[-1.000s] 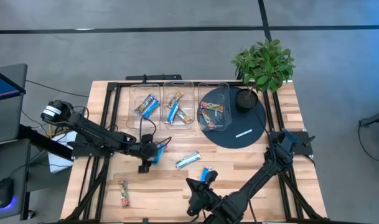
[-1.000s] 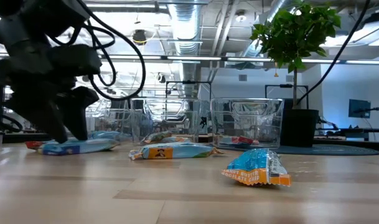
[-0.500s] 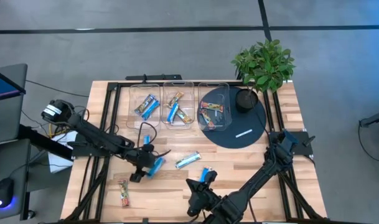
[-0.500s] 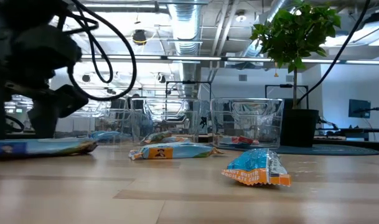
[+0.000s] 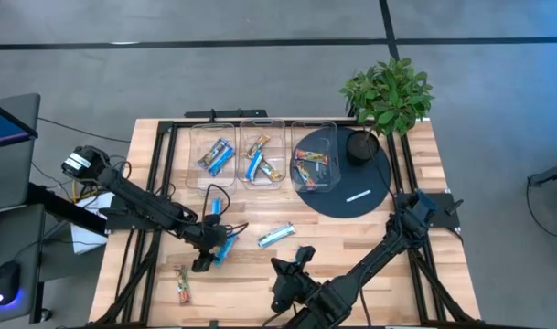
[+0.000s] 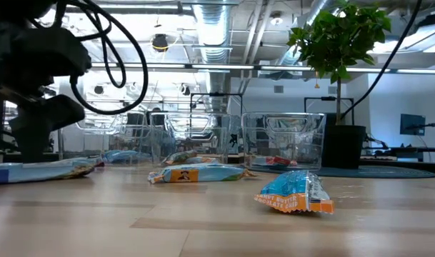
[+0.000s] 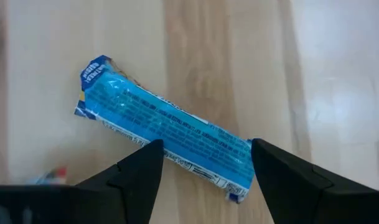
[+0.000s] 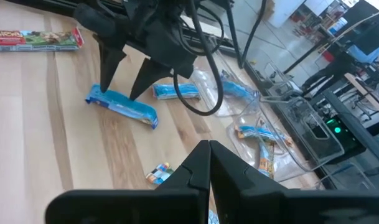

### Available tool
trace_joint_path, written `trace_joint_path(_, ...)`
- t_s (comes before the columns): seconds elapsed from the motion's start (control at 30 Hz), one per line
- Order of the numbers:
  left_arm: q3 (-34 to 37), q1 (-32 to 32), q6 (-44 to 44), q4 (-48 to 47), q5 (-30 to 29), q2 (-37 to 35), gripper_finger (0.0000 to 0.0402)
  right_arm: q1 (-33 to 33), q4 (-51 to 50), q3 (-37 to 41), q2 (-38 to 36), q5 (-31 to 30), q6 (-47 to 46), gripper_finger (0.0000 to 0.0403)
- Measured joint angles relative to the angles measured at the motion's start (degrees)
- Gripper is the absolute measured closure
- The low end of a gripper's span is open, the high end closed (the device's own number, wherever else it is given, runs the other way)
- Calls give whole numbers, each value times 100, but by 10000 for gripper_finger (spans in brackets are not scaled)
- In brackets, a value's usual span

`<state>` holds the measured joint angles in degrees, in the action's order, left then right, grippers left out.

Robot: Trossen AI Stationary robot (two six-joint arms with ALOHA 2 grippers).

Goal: Pick and place Granola Bars by type
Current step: Put the blue granola bar into the left transparent bin

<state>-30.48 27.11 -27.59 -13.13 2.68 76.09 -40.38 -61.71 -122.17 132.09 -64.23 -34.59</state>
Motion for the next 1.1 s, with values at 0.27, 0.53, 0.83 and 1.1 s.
trace_joint_path(0.27,-60,-2,-574,-321,-87,0,163,0,2,0,0,138,-4,402)
trace_joint_path(0.53,-127,2,-388,-462,163,-9,163,0,2,0,0,138,-4,402)
trace_joint_path(0.83,-940,342,-599,-1801,-594,-9,163,0,2,0,0,151,-4,402)
trace_joint_path(1.1,-722,380,-1063,-2239,-666,-11,163,0,-3,0,0,385,-100,402)
